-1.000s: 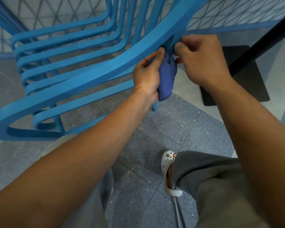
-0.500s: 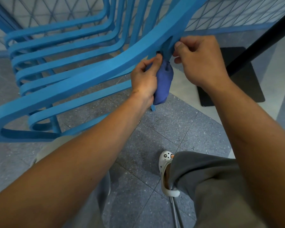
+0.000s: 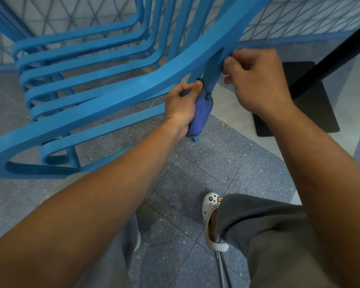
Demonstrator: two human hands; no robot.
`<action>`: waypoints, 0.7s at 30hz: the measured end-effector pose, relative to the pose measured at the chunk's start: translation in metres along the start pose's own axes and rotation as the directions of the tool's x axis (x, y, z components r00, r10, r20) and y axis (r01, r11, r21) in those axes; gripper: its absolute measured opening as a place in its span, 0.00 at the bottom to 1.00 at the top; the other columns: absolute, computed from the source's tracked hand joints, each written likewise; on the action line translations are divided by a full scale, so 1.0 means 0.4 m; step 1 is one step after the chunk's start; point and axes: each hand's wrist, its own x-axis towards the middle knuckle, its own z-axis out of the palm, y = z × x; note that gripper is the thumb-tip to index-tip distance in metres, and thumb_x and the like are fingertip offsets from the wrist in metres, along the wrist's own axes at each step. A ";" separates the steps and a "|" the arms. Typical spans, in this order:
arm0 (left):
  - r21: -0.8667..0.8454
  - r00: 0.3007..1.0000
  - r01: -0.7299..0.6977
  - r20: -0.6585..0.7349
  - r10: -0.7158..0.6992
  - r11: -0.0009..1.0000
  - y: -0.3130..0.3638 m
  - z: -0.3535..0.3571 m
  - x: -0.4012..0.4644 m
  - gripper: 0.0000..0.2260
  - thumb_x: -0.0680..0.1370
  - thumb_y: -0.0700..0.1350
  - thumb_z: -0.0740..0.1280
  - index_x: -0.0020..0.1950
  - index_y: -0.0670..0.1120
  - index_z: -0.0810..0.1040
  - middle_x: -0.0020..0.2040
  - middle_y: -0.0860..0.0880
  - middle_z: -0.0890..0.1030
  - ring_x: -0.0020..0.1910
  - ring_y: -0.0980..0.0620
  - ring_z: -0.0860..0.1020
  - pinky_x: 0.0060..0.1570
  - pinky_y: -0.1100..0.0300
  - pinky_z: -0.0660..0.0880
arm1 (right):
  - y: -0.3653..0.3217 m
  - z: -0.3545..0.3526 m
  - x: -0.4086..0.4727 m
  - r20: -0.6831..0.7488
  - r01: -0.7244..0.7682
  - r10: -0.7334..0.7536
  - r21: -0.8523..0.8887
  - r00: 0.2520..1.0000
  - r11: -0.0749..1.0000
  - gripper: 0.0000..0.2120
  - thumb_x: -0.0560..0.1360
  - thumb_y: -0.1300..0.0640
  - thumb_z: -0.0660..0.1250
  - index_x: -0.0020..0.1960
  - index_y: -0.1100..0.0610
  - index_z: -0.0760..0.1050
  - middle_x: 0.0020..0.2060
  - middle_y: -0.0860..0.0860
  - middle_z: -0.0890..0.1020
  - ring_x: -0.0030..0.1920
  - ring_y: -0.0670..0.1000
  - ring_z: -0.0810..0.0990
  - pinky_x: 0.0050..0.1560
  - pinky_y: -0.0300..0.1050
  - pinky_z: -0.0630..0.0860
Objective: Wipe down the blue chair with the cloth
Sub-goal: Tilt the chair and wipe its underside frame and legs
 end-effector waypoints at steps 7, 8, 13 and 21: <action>0.075 0.992 -0.109 0.072 0.104 0.991 0.029 0.004 0.003 0.10 0.78 0.47 0.73 0.36 0.51 0.84 0.41 0.49 0.86 0.47 0.49 0.85 0.56 0.50 0.81 | 0.008 -0.005 0.004 0.007 0.012 -0.012 -0.036 1.000 0.999 0.13 0.79 0.52 0.65 0.49 0.59 0.84 0.41 0.54 0.86 0.45 0.56 0.85 0.48 0.58 0.81; 0.084 0.996 -0.084 0.043 0.080 0.993 0.021 0.000 0.006 0.10 0.78 0.46 0.73 0.37 0.50 0.83 0.41 0.49 0.86 0.45 0.51 0.85 0.54 0.52 0.81 | 0.008 -0.006 0.003 0.006 0.018 -0.018 -0.038 1.000 0.999 0.13 0.79 0.52 0.65 0.50 0.59 0.84 0.41 0.54 0.86 0.46 0.56 0.85 0.49 0.59 0.81; 0.072 0.991 -0.130 -0.010 0.131 0.989 0.013 0.014 -0.021 0.09 0.79 0.44 0.72 0.39 0.49 0.80 0.39 0.49 0.84 0.43 0.52 0.83 0.53 0.51 0.81 | 0.012 0.002 0.002 0.020 0.010 -0.009 -0.059 1.000 0.998 0.14 0.79 0.52 0.65 0.50 0.59 0.84 0.41 0.55 0.86 0.45 0.57 0.85 0.48 0.60 0.81; -0.047 0.986 -0.166 0.004 0.166 0.985 0.037 0.056 -0.046 0.06 0.75 0.45 0.75 0.41 0.49 0.80 0.43 0.46 0.85 0.48 0.46 0.84 0.58 0.42 0.80 | 0.014 -0.009 0.003 0.043 0.047 -0.043 -0.109 0.998 0.993 0.11 0.79 0.56 0.64 0.46 0.59 0.83 0.38 0.49 0.85 0.40 0.45 0.84 0.45 0.47 0.81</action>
